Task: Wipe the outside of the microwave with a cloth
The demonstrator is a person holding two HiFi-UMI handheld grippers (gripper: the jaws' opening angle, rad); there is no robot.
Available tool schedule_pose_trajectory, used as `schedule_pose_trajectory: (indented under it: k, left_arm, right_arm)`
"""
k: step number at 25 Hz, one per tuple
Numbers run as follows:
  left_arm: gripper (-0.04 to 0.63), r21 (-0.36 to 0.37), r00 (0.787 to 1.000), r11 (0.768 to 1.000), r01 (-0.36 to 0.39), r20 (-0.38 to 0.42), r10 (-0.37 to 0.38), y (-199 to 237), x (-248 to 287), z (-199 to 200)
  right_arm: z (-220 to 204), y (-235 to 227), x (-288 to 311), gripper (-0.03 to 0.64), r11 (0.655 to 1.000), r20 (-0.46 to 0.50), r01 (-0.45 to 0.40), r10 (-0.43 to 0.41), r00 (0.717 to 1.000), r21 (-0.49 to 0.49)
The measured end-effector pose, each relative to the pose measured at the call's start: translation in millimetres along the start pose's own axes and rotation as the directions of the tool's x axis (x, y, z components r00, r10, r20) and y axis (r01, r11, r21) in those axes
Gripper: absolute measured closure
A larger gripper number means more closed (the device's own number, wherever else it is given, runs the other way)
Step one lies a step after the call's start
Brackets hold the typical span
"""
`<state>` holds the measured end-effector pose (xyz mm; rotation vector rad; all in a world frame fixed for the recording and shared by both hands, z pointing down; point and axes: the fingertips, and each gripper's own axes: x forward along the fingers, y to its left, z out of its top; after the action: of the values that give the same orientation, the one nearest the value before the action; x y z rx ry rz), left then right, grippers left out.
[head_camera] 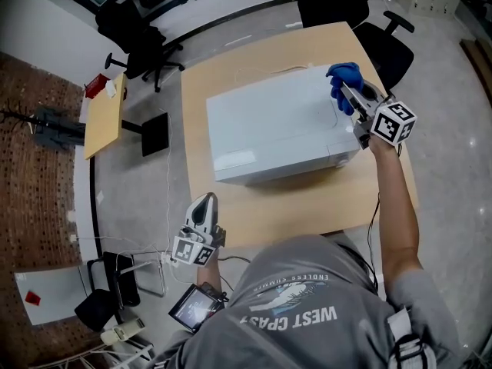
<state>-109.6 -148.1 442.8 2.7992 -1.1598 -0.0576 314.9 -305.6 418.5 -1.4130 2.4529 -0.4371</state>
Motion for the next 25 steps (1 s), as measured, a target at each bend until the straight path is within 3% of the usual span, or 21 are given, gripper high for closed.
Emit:
schedule_pose_trajectory:
  k: [5,16,25]
  left_arm:
    - [0.574,-0.001,1.000,1.000,-0.027,-0.011,0.027,-6.7,5.7,0.5]
    - [0.574,0.010,0.996,0.998,-0.069,-0.056,0.070,-23.9,39.9,-7.5]
    - [0.574,0.024,0.990,0.994,-0.105,-0.090,0.106,-28.0,75.6,-48.9]
  right_arm:
    - [-26.2,-29.1,-15.6,0.526,0.999,-0.064,0.034,-0.033,0.997,0.013]
    - [-87.5,-89.5,-27.8,0.526,0.988,-0.142,0.059,-0.038,0.989,0.143]
    - [-173.8,-157.1,-26.4,0.526,0.965,-0.210,0.081,-0.028,0.977,0.249]
